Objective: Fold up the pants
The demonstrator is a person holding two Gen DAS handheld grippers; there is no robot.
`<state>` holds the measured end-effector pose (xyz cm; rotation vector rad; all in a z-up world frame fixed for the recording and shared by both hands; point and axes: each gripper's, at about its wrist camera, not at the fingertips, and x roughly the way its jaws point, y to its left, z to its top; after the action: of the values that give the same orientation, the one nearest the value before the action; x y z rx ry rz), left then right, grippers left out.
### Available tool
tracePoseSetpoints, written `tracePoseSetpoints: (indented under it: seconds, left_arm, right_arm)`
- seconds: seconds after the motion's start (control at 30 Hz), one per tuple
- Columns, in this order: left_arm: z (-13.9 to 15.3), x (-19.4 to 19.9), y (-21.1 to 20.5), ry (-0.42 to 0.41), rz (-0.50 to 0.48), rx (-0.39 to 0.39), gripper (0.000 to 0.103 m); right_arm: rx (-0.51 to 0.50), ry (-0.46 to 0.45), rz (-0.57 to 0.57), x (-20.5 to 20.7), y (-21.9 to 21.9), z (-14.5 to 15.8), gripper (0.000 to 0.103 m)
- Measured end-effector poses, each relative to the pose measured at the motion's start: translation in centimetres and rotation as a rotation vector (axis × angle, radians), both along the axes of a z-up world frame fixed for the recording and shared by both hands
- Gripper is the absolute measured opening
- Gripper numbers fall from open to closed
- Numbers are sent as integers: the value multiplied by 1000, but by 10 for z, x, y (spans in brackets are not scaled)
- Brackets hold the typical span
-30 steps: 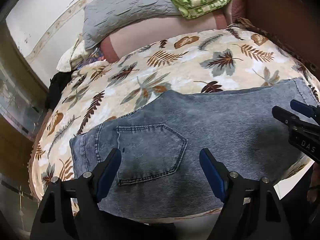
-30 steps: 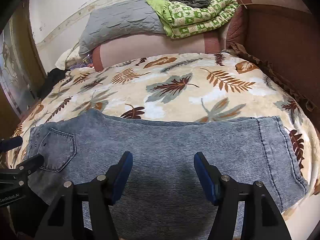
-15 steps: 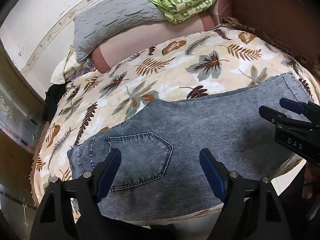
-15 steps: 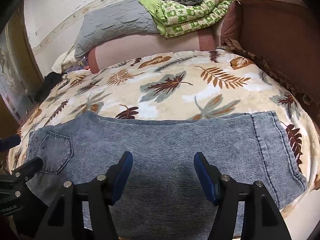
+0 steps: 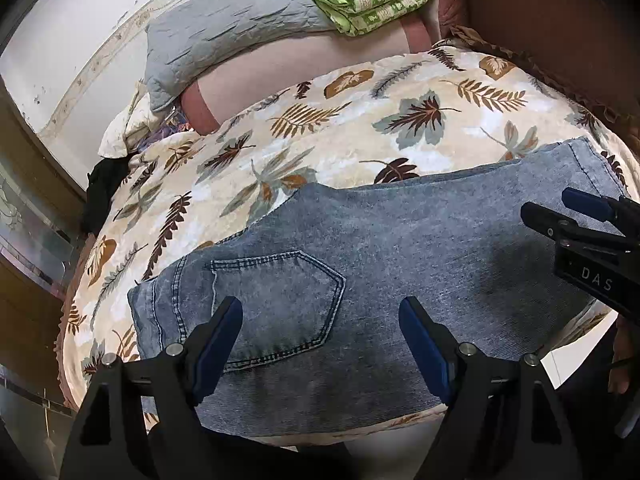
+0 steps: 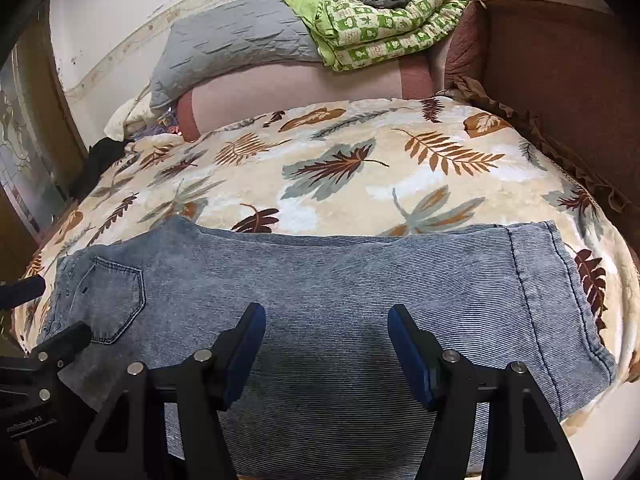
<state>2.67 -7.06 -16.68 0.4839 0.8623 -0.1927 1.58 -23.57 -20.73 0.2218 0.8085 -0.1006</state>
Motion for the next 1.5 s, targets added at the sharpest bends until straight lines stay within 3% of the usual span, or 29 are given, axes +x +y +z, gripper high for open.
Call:
tracePoseSetpoints:
  seconds: [1.5]
  left_arm:
    - [-7, -1, 2, 16, 16, -19, 81]
  right_arm:
    - [-17, 23, 12, 2, 3, -4, 67]
